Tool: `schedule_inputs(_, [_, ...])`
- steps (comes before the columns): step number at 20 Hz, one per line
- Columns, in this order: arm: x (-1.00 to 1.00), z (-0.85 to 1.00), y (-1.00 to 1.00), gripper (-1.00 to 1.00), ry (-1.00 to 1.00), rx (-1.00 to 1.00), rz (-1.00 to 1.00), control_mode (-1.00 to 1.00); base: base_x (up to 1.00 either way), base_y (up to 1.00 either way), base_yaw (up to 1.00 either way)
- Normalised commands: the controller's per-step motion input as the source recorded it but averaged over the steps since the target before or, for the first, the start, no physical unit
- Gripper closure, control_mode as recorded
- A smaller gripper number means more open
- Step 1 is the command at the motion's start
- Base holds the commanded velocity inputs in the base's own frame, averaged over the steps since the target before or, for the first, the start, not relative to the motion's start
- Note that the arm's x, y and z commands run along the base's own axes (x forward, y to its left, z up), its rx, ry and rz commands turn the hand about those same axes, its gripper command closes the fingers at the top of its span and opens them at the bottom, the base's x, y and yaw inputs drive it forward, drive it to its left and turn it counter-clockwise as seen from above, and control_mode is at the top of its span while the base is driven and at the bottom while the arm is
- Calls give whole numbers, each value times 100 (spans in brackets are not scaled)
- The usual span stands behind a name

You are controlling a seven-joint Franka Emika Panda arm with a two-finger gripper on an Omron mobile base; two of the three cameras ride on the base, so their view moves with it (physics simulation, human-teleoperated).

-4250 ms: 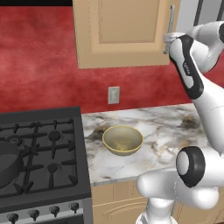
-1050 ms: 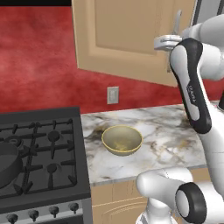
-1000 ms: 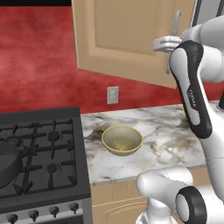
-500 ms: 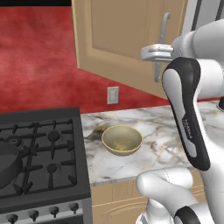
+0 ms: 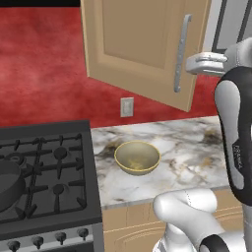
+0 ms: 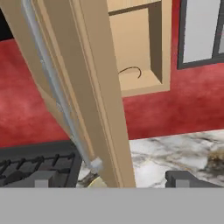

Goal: Open the cabinet and move the ladle to the pot. Then close the cabinet.

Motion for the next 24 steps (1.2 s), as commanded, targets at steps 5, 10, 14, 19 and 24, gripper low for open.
schedule_inputs(5, [-16,4,-98,-100,1,10,-1,-100,0,0,0])
schedule_inputs(10, [18,-8,-64,-100,0,23,1,-100,0,0,0])
schedule_inputs(14, [56,-36,-14,-100,0,31,9,-100,0,0,0])
schedule_inputs(19, [65,-40,0,-100,0,31,15,-100,0,0,0])
schedule_inputs(24, [74,-15,0,-100,0,29,17,-100,0,0,0])
